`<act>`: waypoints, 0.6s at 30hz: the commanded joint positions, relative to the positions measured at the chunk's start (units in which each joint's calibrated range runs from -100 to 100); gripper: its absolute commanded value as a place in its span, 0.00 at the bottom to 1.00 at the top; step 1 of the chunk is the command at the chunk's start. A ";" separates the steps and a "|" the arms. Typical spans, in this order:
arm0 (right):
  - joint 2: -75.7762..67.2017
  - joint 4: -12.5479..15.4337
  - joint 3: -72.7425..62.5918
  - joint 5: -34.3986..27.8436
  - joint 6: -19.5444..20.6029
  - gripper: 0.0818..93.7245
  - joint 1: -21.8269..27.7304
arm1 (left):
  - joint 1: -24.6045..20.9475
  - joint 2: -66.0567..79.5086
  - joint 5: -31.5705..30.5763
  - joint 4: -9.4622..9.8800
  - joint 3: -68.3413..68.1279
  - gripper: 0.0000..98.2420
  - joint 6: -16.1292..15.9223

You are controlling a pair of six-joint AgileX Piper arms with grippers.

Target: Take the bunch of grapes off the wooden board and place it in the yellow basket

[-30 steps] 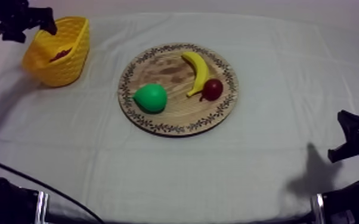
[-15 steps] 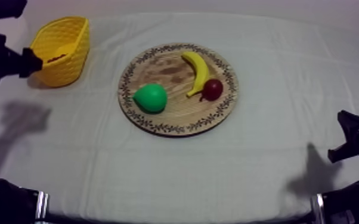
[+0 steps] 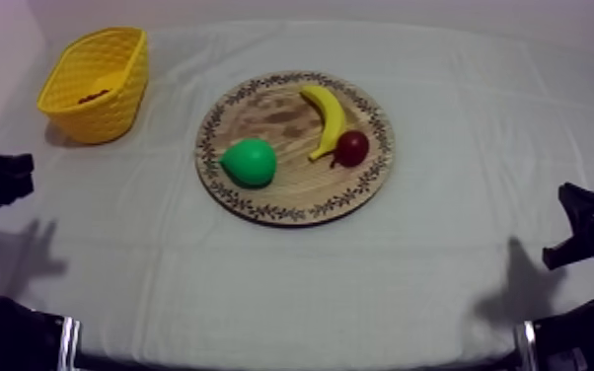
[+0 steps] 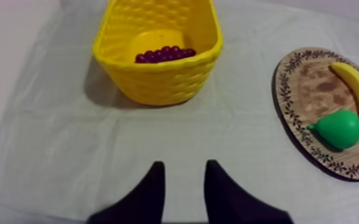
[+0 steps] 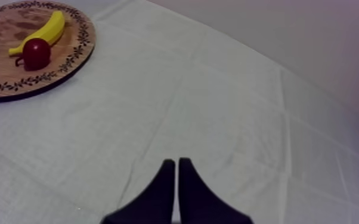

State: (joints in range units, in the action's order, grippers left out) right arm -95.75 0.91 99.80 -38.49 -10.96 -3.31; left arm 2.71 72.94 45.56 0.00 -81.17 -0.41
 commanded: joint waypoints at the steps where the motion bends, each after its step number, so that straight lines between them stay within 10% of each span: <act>1: -0.01 0.00 -0.02 0.03 0.01 0.00 0.02 | 0.07 8.21 -0.36 -0.20 -2.18 0.16 0.14; 18: -0.01 0.00 -0.02 0.03 0.01 0.00 0.02 | -1.24 26.25 -1.40 0.51 -13.52 0.00 1.72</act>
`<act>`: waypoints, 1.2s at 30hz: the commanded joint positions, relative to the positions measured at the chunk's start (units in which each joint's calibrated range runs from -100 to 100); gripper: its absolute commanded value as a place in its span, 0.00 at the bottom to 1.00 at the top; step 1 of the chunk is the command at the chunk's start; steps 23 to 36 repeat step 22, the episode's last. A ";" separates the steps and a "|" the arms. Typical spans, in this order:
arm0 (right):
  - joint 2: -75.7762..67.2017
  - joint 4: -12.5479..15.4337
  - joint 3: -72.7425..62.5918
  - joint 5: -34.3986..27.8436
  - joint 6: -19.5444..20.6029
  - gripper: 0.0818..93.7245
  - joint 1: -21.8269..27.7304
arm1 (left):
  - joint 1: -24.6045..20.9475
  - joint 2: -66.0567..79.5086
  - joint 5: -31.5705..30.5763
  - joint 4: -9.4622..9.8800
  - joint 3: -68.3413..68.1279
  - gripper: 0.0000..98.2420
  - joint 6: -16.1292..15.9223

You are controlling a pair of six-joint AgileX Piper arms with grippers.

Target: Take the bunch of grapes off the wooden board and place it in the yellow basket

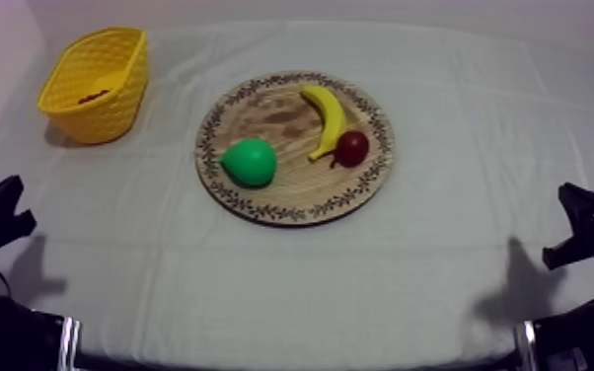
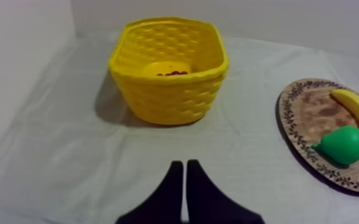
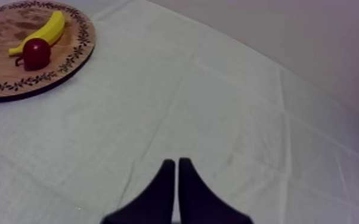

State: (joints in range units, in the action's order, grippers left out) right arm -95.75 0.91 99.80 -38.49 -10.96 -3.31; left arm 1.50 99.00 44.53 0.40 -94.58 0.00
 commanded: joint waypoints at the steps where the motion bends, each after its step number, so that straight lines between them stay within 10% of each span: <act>1: -0.01 0.00 -0.02 0.03 0.01 0.00 0.02 | -0.05 0.36 -0.52 0.20 -0.26 0.00 1.79; 17: -0.01 0.00 -0.02 0.03 0.00 0.00 0.02 | -0.53 0.74 -9.27 1.37 -4.37 0.00 9.67; 36: -0.01 0.00 -0.02 0.03 0.00 0.00 0.02 | -0.35 0.74 -10.36 1.42 -4.78 0.00 10.15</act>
